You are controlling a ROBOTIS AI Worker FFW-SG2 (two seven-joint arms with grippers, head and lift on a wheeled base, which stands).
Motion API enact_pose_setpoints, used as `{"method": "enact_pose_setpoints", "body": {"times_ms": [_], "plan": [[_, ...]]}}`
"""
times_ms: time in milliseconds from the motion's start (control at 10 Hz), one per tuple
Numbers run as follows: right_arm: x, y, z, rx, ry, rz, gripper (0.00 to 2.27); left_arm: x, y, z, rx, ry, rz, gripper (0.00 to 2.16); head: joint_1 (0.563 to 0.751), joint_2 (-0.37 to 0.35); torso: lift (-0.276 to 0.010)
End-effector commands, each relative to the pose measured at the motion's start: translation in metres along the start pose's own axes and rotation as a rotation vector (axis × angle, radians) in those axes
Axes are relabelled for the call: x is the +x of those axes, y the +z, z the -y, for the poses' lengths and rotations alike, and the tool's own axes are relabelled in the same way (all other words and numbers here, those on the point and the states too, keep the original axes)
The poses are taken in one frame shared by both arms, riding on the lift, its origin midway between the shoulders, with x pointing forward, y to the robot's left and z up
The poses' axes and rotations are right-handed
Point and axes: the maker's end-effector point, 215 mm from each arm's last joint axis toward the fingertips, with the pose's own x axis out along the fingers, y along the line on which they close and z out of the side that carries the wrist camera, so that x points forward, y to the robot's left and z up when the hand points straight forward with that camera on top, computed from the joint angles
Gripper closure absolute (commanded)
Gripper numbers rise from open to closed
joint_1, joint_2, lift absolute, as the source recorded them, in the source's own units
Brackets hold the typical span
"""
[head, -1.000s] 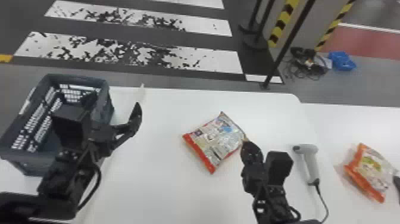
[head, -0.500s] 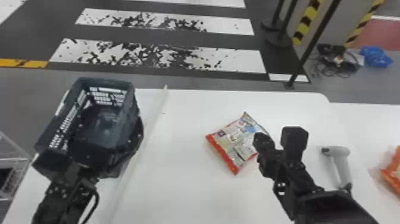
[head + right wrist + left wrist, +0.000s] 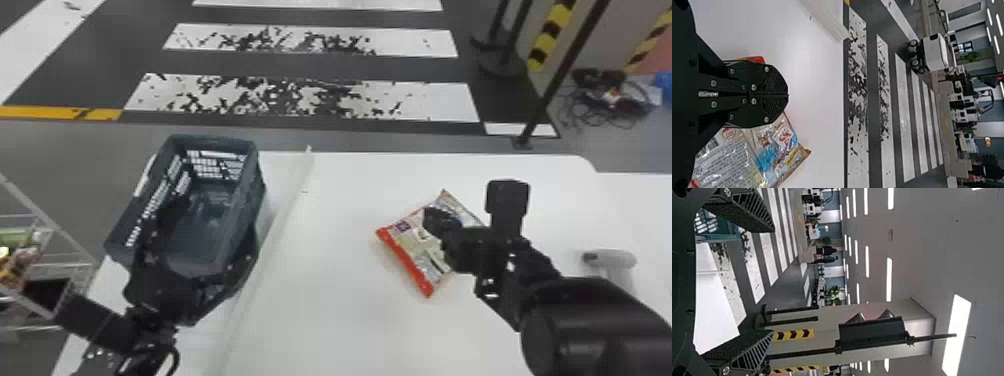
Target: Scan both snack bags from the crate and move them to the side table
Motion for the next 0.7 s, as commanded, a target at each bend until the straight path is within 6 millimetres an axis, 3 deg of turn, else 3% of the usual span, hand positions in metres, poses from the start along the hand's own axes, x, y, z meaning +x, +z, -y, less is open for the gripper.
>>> {"method": "enact_pose_setpoints", "body": {"times_ms": [0, 300, 600], "plan": [[0.012, 0.003, -0.003, 0.020, 0.050, 0.002, 1.96, -0.008, -0.006, -0.008, -0.006, 0.012, -0.015, 0.09, 0.695, 0.038, -0.029], [0.035, 0.014, 0.001, 0.027, 0.143, 0.014, 1.96, -0.015, -0.011, -0.013, -0.032, 0.023, -0.028, 0.10, 0.695, 0.082, -0.029], [0.067, 0.013, 0.008, 0.020, 0.195, -0.025, 1.95, -0.018, -0.012, -0.013, -0.040, 0.033, -0.032, 0.10, 0.695, 0.080, -0.029]]}}
